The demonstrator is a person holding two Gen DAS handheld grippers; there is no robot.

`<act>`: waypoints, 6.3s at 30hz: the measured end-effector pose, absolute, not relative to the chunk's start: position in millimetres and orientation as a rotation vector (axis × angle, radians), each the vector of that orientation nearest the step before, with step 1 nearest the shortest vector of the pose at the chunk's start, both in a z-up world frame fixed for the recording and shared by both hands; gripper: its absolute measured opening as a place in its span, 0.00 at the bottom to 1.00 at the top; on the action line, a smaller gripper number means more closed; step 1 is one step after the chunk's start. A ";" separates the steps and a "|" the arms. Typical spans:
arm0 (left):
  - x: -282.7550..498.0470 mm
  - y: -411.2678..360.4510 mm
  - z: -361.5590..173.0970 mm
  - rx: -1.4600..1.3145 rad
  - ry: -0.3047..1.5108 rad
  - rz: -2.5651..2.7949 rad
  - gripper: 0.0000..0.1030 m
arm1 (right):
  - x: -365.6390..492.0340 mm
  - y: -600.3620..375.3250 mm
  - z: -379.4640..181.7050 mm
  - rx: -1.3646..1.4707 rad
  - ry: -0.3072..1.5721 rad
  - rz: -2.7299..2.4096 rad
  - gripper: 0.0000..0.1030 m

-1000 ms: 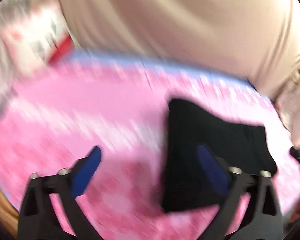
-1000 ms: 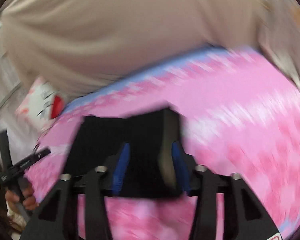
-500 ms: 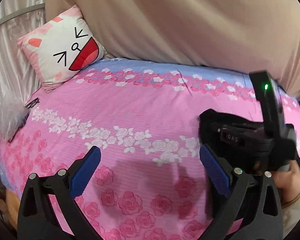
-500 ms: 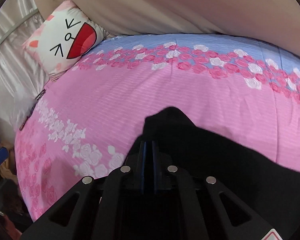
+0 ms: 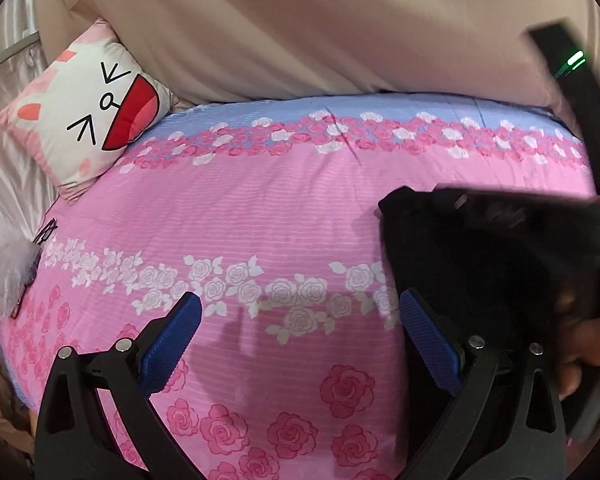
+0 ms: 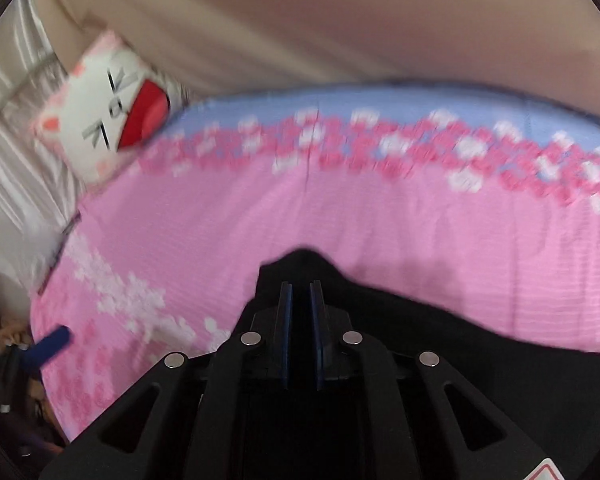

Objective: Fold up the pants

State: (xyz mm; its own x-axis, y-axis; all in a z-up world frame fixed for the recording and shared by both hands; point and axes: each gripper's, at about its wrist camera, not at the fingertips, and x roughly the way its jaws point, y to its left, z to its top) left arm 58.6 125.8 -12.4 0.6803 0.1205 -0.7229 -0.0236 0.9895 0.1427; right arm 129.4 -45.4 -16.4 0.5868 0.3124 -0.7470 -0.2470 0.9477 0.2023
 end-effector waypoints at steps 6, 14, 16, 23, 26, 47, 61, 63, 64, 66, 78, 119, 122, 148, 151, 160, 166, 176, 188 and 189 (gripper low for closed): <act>59.0 110.1 -14.8 0.146 0.825 0.075 0.94 | 120.8 -100.1 -13.8 0.244 0.892 0.301 0.12; 57.4 85.2 -14.2 0.169 0.819 0.059 0.94 | 38.4 -166.1 -19.9 0.151 0.894 0.126 0.13; 56.4 73.5 -14.6 0.189 0.813 0.052 0.94 | 30.7 -192.1 -40.2 0.226 0.896 0.121 0.00; 40.5 46.6 -10.4 0.237 0.805 0.020 0.95 | -23.8 -251.1 4.8 0.278 0.749 0.013 0.12; 28.8 37.9 -8.6 0.189 0.817 -0.059 0.95 | -50.8 -274.6 -5.0 0.227 0.776 -0.054 0.13; -2.3 -13.7 -39.8 0.321 0.878 -0.121 0.95 | -82.5 -201.3 -51.0 -0.357 0.710 0.030 0.15; 8.1 -7.8 -42.7 0.290 0.885 -0.106 0.95 | -90.0 -309.1 -1.6 0.476 0.724 0.165 0.56; 6.1 -7.1 -42.4 0.296 0.882 -0.107 0.95 | -58.7 -297.0 -4.1 0.492 0.773 0.254 0.56; 4.0 -4.5 -42.0 0.299 0.884 -0.108 0.95 | -48.2 -292.3 -5.4 0.471 0.787 0.250 0.56; -0.6 3.5 -39.7 0.287 0.886 -0.120 0.95 | -32.0 -283.5 -5.1 0.380 0.795 0.195 0.50; -26.5 -55.2 -34.0 0.367 0.860 -0.412 0.95 | 6.8 -257.0 -20.6 0.421 0.918 0.396 0.27; 20.1 -56.5 -35.9 0.095 0.904 -0.647 0.54 | 88.4 -249.9 -34.3 0.317 1.149 0.603 0.36; 17.5 -52.6 -34.0 0.102 0.899 -0.646 0.58 | 88.3 -250.6 -43.8 0.323 1.170 0.599 0.35; 10.1 2.2 -6.1 0.045 0.765 -0.513 0.91 | -29.5 -330.0 -35.2 0.679 0.788 0.305 0.19; 19.7 6.8 -12.3 0.080 0.774 -0.434 0.91 | -45.3 -330.5 -23.9 0.687 0.741 0.260 0.19; 22.4 20.2 -20.4 0.109 0.795 -0.282 0.93 | -16.9 -231.0 16.8 0.529 0.723 0.524 0.19; 19.4 49.0 -27.8 0.114 0.812 -0.188 0.93 | -18.4 -293.8 -68.8 0.749 0.806 0.345 0.00; 13.9 76.0 -37.3 0.004 0.891 -0.242 0.94 | -15.2 -246.3 18.4 0.526 0.737 0.397 0.26; 23.2 82.5 -60.5 -0.074 0.961 -0.284 0.96 | 72.2 -257.4 -33.4 0.673 0.850 0.246 0.03; 22.9 82.5 -60.4 -0.064 0.957 -0.281 0.96 | 61.4 -240.3 -15.4 0.592 0.825 0.266 0.15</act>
